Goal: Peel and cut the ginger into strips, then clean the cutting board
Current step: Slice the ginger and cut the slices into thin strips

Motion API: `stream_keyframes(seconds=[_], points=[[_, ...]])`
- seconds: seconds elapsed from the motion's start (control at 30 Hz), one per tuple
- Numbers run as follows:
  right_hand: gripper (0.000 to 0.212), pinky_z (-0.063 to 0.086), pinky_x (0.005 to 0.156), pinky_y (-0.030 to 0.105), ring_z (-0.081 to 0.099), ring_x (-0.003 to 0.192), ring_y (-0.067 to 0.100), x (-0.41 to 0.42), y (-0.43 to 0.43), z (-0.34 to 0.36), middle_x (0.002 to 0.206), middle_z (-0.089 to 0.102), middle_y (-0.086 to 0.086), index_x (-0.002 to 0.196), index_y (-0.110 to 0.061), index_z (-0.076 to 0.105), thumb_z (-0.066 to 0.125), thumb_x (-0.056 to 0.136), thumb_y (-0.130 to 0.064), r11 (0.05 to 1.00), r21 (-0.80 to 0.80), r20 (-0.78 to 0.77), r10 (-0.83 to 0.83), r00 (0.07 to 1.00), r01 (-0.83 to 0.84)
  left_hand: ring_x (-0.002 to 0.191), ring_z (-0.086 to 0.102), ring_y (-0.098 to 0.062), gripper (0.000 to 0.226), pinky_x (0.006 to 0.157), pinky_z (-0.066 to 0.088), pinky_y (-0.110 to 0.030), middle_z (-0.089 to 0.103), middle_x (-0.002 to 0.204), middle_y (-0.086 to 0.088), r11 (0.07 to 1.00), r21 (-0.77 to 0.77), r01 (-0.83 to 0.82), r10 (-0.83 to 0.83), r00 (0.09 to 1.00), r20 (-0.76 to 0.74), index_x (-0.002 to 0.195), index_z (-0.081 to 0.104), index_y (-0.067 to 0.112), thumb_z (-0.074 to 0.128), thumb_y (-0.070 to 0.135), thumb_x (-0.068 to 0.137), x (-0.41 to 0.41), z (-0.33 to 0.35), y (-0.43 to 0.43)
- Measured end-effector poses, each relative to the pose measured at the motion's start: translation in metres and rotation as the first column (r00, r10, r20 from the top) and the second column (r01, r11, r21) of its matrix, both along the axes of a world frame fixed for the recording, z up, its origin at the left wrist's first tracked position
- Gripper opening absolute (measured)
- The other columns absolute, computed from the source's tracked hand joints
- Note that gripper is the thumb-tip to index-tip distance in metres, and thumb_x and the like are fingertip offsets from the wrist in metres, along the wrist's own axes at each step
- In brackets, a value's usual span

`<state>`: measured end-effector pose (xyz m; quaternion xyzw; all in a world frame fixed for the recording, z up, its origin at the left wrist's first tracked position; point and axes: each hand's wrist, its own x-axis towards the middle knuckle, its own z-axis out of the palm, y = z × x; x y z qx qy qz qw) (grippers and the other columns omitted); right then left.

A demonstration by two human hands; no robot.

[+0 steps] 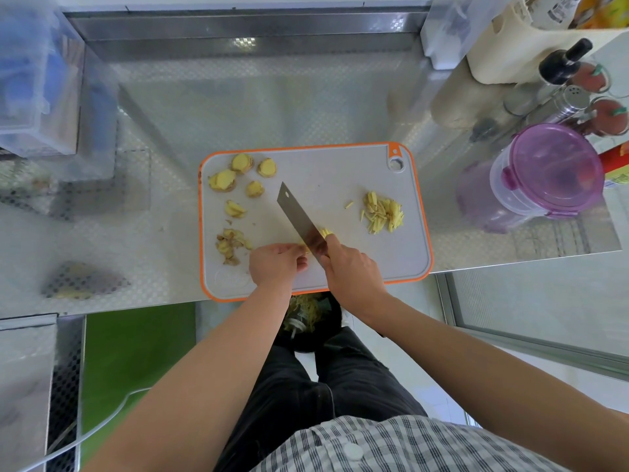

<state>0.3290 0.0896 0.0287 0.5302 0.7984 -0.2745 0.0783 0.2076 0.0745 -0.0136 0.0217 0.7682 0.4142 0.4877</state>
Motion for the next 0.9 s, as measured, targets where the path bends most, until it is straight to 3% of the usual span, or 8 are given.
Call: stream_keyframes(seconds=[0.17, 0.33, 0.4, 0.57, 0.8, 0.9], points=[[0.018, 0.033, 0.060, 0.034, 0.042, 0.064, 0.026, 0.0035, -0.0003, 0.0001, 0.070, 0.038, -0.005, 0.114, -0.010, 0.037, 0.031, 0.103, -0.024, 1.000, -0.014, 0.006, -0.006, 1.000, 0.006, 0.055, 0.066, -0.024, 0.019, 0.070, 0.061, -0.041, 0.069, 0.060, -0.010, 0.993, -0.018, 0.113, -0.114, 0.986, -0.123, 0.059, 0.069, 0.013, 0.074, 0.003, 0.075, 0.0002, 0.0033, -0.0031], [0.017, 0.035, 0.061, 0.034, 0.045, 0.068, 0.027, -0.0015, -0.0013, -0.0027, 0.087, 0.056, 0.006, 0.117, -0.010, 0.037, 0.033, 0.102, -0.018, 0.999, -0.034, 0.039, 0.035, 0.999, -0.034, 0.052, 0.067, -0.020, 0.021, 0.071, 0.060, -0.040, 0.068, 0.056, -0.005, 0.978, -0.041, 0.206, -0.210, 0.948, -0.241, 0.060, 0.068, 0.020, 0.069, 0.009, 0.078, 0.0003, 0.0027, -0.0078], [0.016, 0.034, 0.061, 0.034, 0.044, 0.068, 0.027, -0.0026, -0.0009, -0.0030, 0.083, 0.051, 0.004, 0.115, -0.010, 0.037, 0.034, 0.102, -0.019, 0.998, -0.041, 0.034, 0.040, 0.999, -0.038, 0.053, 0.068, -0.019, 0.019, 0.072, 0.059, -0.040, 0.067, 0.054, -0.002, 0.970, -0.054, 0.238, -0.244, 0.928, -0.281, 0.060, 0.068, 0.022, 0.068, 0.013, 0.078, 0.0004, 0.0018, -0.0087], [0.014, 0.034, 0.060, 0.034, 0.044, 0.065, 0.027, 0.0033, 0.0014, -0.0021, 0.077, 0.045, -0.001, 0.110, -0.011, 0.039, 0.032, 0.102, -0.021, 1.000, -0.007, 0.001, 0.017, 1.000, -0.017, 0.051, 0.067, -0.017, 0.019, 0.074, 0.059, -0.039, 0.066, 0.052, 0.000, 0.967, -0.084, 0.240, -0.254, 0.926, -0.279, 0.061, 0.066, 0.020, 0.069, 0.017, 0.080, 0.0004, 0.0026, -0.0063], [0.014, 0.035, 0.058, 0.034, 0.046, 0.065, 0.027, -0.0009, -0.0054, -0.0021, 0.077, 0.047, 0.000, 0.111, -0.011, 0.039, 0.033, 0.103, -0.021, 0.998, 0.018, 0.023, 0.057, 0.998, -0.058, 0.063, 0.070, -0.028, 0.034, 0.074, 0.058, -0.044, 0.067, 0.052, -0.003, 0.964, -0.094, 0.247, -0.264, 0.928, -0.264, 0.044, 0.062, 0.021, 0.068, 0.012, 0.076, -0.0023, 0.0052, -0.0053], [0.014, 0.036, 0.059, 0.035, 0.055, 0.070, 0.031, -0.0016, -0.0069, -0.0039, 0.079, 0.049, 0.002, 0.113, -0.011, 0.038, 0.034, 0.102, -0.019, 0.998, 0.018, 0.028, 0.060, 0.998, -0.061, 0.062, 0.070, -0.027, 0.037, 0.074, 0.059, -0.043, 0.067, 0.052, -0.003, 0.971, -0.089, 0.220, -0.236, 0.940, -0.247, 0.041, 0.064, 0.021, 0.069, 0.010, 0.075, -0.0033, 0.0046, -0.0053]])
